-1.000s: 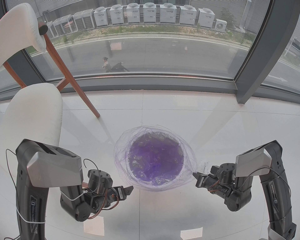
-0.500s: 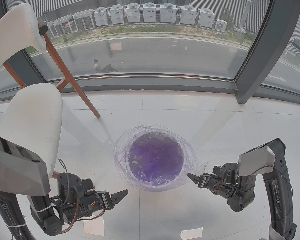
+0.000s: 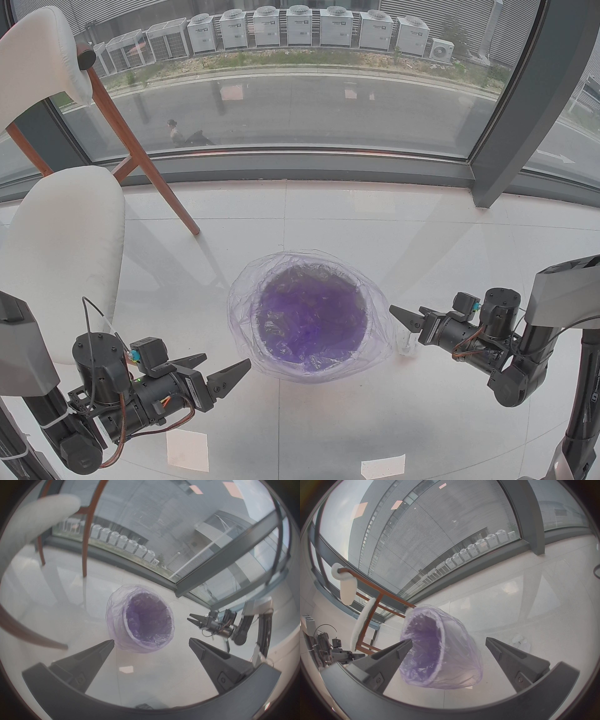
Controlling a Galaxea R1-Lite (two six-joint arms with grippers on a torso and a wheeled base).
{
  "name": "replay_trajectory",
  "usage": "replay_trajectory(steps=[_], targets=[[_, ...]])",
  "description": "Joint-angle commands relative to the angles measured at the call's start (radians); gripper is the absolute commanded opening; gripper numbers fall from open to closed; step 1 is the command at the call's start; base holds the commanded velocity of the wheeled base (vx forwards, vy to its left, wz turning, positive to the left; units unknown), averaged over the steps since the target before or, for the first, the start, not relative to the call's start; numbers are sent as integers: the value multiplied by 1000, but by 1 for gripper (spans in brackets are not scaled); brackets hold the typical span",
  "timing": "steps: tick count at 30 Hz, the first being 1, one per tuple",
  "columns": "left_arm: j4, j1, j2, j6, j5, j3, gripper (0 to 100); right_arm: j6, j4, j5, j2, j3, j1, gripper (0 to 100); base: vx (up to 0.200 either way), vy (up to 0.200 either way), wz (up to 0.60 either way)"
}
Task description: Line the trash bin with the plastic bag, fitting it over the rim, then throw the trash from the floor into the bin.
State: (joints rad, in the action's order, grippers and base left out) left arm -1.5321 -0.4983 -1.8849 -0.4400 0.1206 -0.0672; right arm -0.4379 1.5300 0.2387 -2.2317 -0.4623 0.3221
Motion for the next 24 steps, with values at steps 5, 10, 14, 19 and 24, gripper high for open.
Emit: replay_trajectory(steps=[5,10,14,19,24], targets=[[-2,4,41,121,-1,-36,100,5,-30,33,110,11,-5,100,200,0,0],[-2,3,46,121,-3,-60,100,13,-99,53,130,-27,-9,100,200,0,0],[-2,-14,50,118,-6,-89,100,16,-191,82,149,-101,-23,100,200,0,0],[-8,-34,47,112,-10,-102,100,39,-277,120,152,-165,-40,100,160,0,0],[-10,-69,52,99,-29,-97,100,105,-366,202,126,-203,-38,100,0,0,0]])
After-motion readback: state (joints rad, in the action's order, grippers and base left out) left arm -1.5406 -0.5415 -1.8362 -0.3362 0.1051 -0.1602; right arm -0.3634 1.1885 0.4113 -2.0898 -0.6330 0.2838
